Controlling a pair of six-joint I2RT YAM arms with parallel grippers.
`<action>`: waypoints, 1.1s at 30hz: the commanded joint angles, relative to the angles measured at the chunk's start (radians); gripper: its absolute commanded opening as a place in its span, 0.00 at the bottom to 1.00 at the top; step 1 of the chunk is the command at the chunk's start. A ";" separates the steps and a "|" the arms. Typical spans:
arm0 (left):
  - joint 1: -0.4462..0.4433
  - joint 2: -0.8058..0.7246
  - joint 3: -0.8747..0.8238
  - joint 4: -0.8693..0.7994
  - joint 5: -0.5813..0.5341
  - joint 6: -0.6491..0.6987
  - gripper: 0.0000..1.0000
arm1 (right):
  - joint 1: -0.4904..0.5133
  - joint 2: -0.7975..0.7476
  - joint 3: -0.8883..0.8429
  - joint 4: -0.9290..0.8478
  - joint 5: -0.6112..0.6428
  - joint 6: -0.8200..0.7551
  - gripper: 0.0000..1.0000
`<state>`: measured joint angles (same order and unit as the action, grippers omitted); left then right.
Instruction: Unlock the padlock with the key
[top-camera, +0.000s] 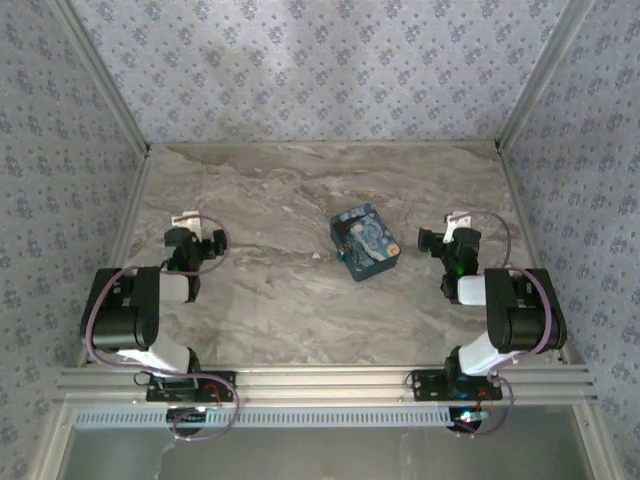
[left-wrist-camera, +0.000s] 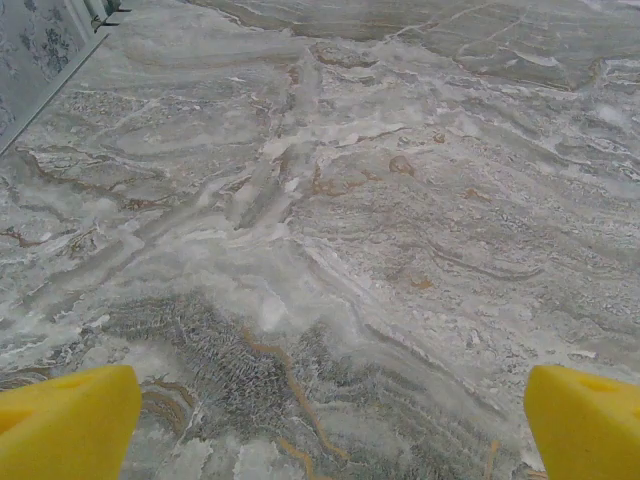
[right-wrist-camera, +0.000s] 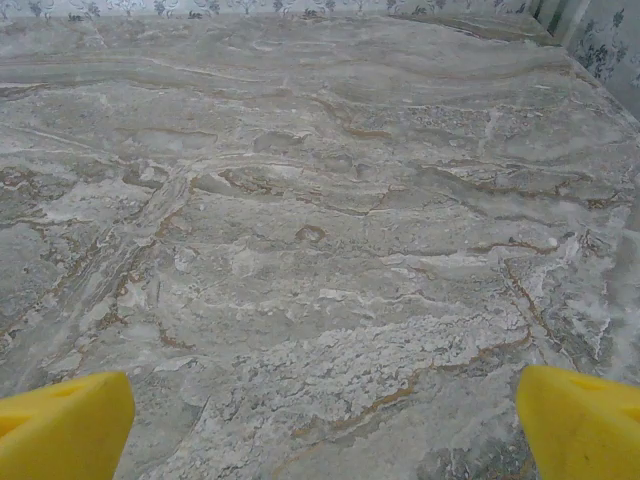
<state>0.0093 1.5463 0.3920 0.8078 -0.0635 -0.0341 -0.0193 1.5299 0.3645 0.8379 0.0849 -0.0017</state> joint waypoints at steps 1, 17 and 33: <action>0.006 -0.011 0.025 0.004 0.017 0.011 0.98 | -0.005 -0.005 0.020 -0.006 -0.009 -0.013 1.00; 0.005 -0.011 0.024 0.004 0.017 0.012 0.98 | -0.006 -0.004 0.019 -0.006 -0.012 -0.014 1.00; -0.007 -0.239 0.211 -0.495 -0.149 -0.183 0.98 | 0.004 -0.301 0.297 -0.620 -0.152 0.185 1.00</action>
<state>0.0063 1.3796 0.5621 0.4763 -0.1810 -0.1051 -0.0147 1.2594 0.6113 0.4084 0.0246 0.0761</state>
